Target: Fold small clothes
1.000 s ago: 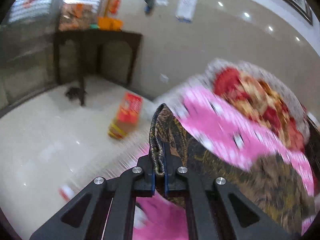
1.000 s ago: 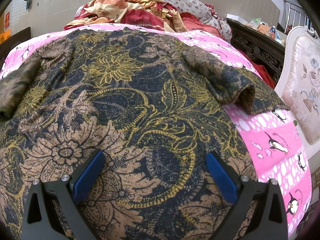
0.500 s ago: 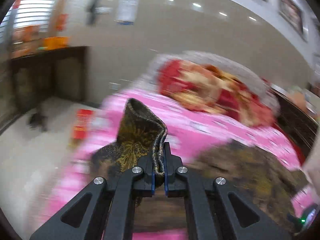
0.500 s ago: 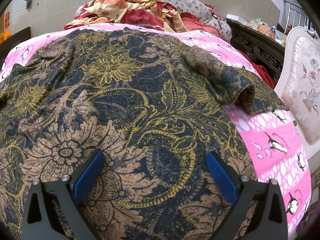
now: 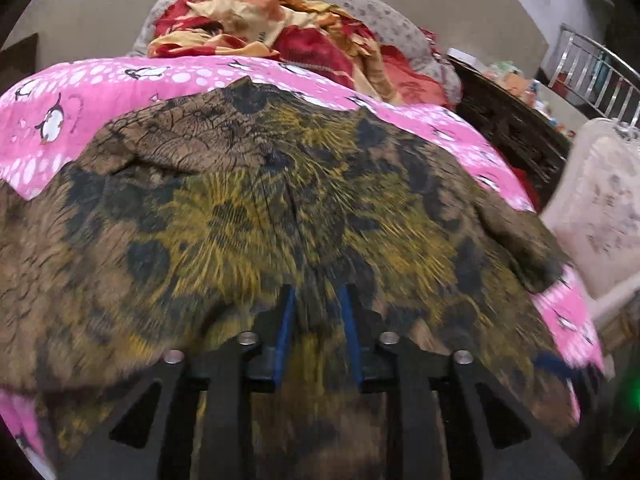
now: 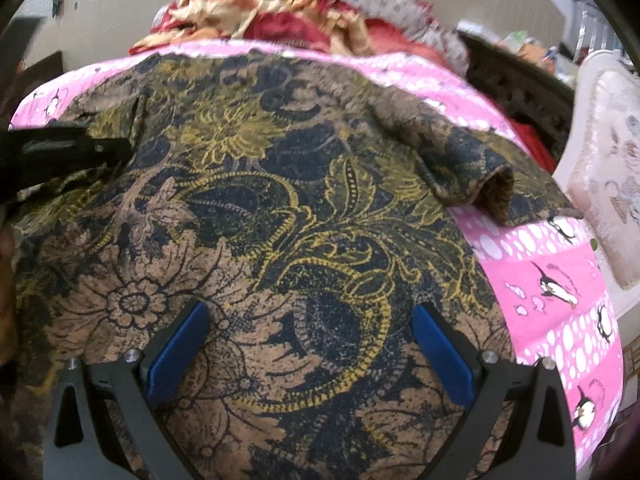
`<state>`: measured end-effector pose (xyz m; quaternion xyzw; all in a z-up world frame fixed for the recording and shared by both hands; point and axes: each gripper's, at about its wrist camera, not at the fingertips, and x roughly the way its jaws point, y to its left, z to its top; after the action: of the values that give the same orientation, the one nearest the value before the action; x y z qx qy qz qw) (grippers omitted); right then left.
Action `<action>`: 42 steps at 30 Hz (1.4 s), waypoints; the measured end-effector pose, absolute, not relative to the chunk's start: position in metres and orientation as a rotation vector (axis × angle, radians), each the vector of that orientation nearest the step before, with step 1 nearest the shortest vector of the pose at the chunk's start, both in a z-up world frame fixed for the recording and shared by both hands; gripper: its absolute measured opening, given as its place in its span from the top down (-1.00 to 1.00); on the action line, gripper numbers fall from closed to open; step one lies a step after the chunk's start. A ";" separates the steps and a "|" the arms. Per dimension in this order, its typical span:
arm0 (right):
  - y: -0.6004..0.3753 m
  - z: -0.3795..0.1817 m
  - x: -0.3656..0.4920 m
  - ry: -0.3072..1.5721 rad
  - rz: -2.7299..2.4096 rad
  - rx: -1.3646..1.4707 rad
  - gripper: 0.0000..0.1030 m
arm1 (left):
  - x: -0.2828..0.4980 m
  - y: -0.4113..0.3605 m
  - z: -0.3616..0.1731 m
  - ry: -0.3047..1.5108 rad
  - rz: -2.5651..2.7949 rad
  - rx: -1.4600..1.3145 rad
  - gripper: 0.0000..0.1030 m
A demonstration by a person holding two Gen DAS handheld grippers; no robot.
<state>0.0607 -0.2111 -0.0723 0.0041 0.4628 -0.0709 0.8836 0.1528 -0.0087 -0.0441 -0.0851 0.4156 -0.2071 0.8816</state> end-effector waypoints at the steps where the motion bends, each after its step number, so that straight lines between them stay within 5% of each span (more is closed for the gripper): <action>1: -0.215 -0.063 0.063 0.942 -0.145 0.037 -0.92 | 0.146 -0.004 -0.042 0.864 -0.443 -0.175 0.90; 8: -0.184 -0.027 0.127 0.838 0.223 0.142 -0.89 | 0.090 0.057 -0.072 0.871 -0.298 -0.076 0.90; 15: -0.131 -0.069 0.181 0.917 0.446 0.144 -0.14 | 0.078 0.093 -0.076 0.813 -0.190 -0.284 0.90; 24: -0.145 -0.088 0.199 0.928 0.622 0.397 -0.03 | 0.080 0.090 -0.078 0.809 -0.182 -0.302 0.90; 33: -0.154 -0.094 0.193 0.934 0.667 0.388 0.55 | 0.079 0.093 -0.078 0.812 -0.178 -0.292 0.90; 42: -0.149 -0.093 0.204 0.906 0.575 0.378 0.56 | 0.079 0.090 -0.077 0.813 -0.175 -0.285 0.90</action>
<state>0.2039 -0.1485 -0.0933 0.1791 0.4288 0.2723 0.8425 0.0792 0.0897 -0.0773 -0.1380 0.3938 -0.0847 0.9048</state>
